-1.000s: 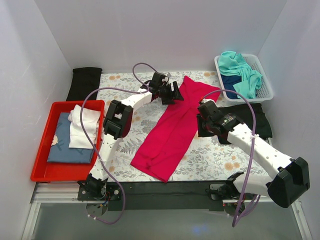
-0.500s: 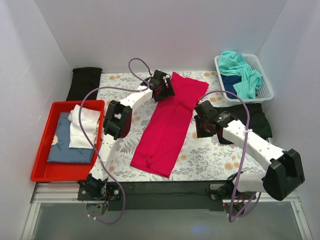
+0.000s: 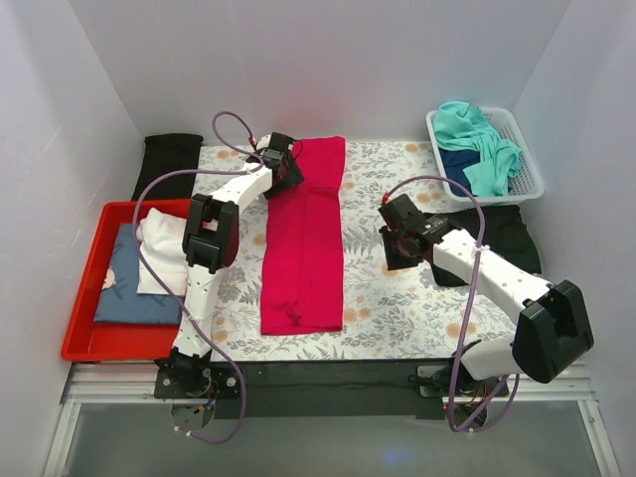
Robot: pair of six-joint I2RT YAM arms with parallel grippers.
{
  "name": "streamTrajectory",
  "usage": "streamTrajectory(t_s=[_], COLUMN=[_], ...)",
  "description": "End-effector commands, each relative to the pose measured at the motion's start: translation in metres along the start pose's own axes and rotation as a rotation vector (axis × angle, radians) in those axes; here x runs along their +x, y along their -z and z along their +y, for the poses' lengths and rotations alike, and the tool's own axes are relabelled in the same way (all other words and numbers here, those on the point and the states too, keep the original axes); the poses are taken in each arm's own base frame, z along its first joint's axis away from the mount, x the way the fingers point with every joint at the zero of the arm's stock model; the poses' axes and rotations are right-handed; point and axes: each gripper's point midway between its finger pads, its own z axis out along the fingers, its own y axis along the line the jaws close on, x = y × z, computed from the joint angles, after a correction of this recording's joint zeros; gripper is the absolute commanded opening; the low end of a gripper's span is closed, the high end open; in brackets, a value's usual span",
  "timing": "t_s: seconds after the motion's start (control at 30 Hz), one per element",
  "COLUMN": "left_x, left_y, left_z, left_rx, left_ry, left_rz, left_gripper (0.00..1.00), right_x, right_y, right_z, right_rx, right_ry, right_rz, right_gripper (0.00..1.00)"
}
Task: Fold and stack the t-shirts
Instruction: Rotate the tshirt 90 degrees
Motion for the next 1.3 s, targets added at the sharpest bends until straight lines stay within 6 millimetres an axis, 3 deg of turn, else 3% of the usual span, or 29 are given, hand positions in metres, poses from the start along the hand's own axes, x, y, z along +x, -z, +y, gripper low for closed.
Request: streamTrajectory(t_s=[0.0, 0.17, 0.27, 0.47, 0.5, 0.53, 0.67, 0.9, 1.1, 1.27], left_x=[-0.031, -0.07, -0.065, -0.011, 0.01, 0.015, 0.064, 0.133, 0.169, 0.179], left_y=[0.051, 0.119, 0.141, 0.178, 0.176, 0.195, 0.226, 0.279, 0.304, 0.311], left_z=[0.001, -0.01, -0.011, 0.028, 0.042, 0.042, 0.062, 0.08, 0.103, 0.113], left_rx=[-0.009, 0.076, 0.124, 0.152, 0.136, 0.18, 0.232, 0.339, 0.352, 0.354], left_ry=[-0.058, -0.087, -0.108, -0.165, -0.175, -0.165, -0.184, -0.227, -0.126, -0.067], left_rz=[-0.094, -0.196, -0.176, -0.044, 0.007, 0.021, 0.128, 0.287, 0.353, 0.345], left_gripper=[0.71, 0.71, 0.72, 0.71, 0.71, 0.71, 0.71, 0.68, 0.61, 0.59], right_x=[-0.031, -0.046, -0.051, -0.039, -0.035, -0.034, -0.021, 0.023, 0.046, 0.054], right_y=[0.008, 0.002, -0.004, -0.018, -0.017, -0.018, -0.016, -0.019, -0.011, -0.007], right_z=[0.011, 0.024, 0.039, 0.078, 0.087, 0.093, 0.118, 0.145, 0.161, 0.175], right_rx=[-0.039, -0.081, -0.116, -0.187, -0.201, -0.211, -0.261, -0.363, -0.435, -0.481], right_ry=[0.012, 0.069, 0.131, 0.292, 0.327, 0.345, 0.421, 0.47, 0.416, 0.344], right_rz=[-0.073, -0.074, -0.056, 0.004, 0.008, 0.012, 0.03, 0.136, 0.186, 0.189], right_gripper=[0.31, 0.31, 0.31, 0.31, 0.31, 0.31, 0.31, 0.3, 0.31, 0.31])
